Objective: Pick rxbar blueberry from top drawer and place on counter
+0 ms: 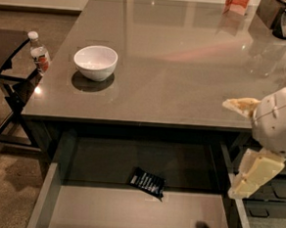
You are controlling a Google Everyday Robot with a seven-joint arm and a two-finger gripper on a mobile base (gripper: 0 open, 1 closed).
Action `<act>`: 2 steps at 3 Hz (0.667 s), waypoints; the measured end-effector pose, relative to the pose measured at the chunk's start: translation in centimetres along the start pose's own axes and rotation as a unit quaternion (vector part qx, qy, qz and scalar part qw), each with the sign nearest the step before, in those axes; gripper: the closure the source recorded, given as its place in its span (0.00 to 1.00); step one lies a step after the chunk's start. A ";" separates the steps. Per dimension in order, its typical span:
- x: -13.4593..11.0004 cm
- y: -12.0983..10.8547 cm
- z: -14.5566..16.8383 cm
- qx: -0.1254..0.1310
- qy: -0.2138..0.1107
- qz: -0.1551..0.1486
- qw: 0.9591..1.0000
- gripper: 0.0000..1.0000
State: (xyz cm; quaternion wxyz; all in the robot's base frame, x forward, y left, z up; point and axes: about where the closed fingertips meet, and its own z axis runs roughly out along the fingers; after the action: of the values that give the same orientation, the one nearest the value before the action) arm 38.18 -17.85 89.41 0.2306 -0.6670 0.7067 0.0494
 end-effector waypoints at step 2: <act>-2.1 2.8 8.2 -0.033 -0.048 0.000 0.998 0.00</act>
Offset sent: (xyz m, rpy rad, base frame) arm -0.0118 0.0776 -0.1167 0.1562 0.0891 0.0617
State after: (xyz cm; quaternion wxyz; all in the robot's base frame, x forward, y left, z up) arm 37.57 -12.54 82.27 0.2425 -0.6713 0.6925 0.1047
